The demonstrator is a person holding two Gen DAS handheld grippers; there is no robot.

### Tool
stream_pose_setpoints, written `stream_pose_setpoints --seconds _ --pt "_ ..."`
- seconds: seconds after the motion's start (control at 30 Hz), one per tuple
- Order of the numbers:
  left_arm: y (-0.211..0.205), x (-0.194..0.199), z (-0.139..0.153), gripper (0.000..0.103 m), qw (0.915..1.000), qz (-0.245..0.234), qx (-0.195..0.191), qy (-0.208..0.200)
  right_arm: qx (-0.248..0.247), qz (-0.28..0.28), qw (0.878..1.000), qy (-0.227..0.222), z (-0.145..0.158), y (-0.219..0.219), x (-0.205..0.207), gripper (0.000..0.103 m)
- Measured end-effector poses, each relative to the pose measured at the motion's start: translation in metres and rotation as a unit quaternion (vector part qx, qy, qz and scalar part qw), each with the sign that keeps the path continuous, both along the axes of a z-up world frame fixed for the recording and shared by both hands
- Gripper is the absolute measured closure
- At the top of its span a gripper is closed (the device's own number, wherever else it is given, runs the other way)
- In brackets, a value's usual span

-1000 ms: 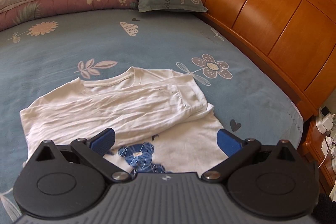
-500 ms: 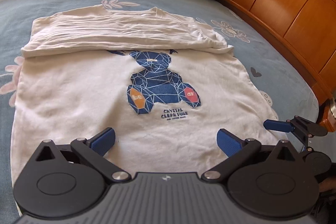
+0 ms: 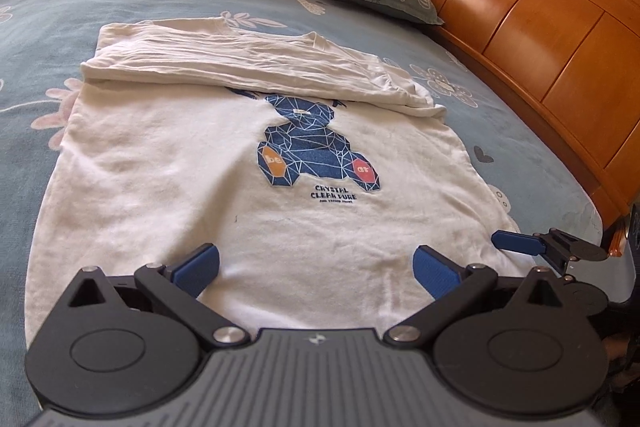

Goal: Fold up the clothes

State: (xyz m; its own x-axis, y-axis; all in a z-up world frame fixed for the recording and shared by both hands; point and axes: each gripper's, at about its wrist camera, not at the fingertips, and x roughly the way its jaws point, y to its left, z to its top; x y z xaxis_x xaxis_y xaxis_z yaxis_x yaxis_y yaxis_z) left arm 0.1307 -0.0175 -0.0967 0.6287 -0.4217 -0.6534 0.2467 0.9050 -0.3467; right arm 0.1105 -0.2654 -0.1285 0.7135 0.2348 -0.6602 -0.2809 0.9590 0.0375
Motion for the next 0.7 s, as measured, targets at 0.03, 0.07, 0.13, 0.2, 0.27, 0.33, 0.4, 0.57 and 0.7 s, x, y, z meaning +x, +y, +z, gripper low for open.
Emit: stream_pose_setpoints --seconds 0.03,0.07,0.13,0.2,0.27,0.33,0.4,0.57,0.7 --pt "0.001 -0.004 0.0 0.001 1.0 0.002 -0.005 0.001 0.0 0.002 1.0 0.0 0.0 0.0 0.0 0.0" --pt "0.002 -0.008 0.0 0.001 0.9999 0.003 -0.01 0.002 -0.001 0.003 1.0 0.0 0.001 -0.001 0.0 0.0" --pt "0.003 -0.015 -0.005 0.001 1.0 -0.001 -0.001 -0.001 -0.008 0.01 1.0 0.007 0.003 0.0 0.001 0.0" --pt "0.003 -0.022 -0.01 0.001 0.9999 -0.009 0.012 -0.006 -0.018 0.011 1.0 0.021 0.007 0.002 0.002 0.0" --pt "0.002 -0.026 -0.01 0.001 0.9993 -0.019 0.029 -0.012 -0.021 0.006 0.999 0.031 0.009 0.002 0.0 0.0" --pt "0.002 -0.029 -0.01 0.001 0.9991 -0.023 0.035 -0.011 -0.025 0.01 0.999 0.032 0.008 0.001 -0.005 0.0" --pt "0.003 -0.031 -0.01 0.001 0.9988 -0.028 0.039 -0.01 -0.019 0.011 0.999 0.03 0.006 -0.006 -0.011 0.0" --pt "0.007 -0.036 -0.011 0.001 0.9984 -0.037 0.039 -0.019 -0.012 0.012 1.0 0.023 0.005 -0.014 -0.016 0.0" --pt "0.005 -0.036 -0.003 0.001 0.9989 -0.017 0.044 0.006 -0.012 -0.005 1.0 0.025 0.005 -0.011 -0.014 0.0"
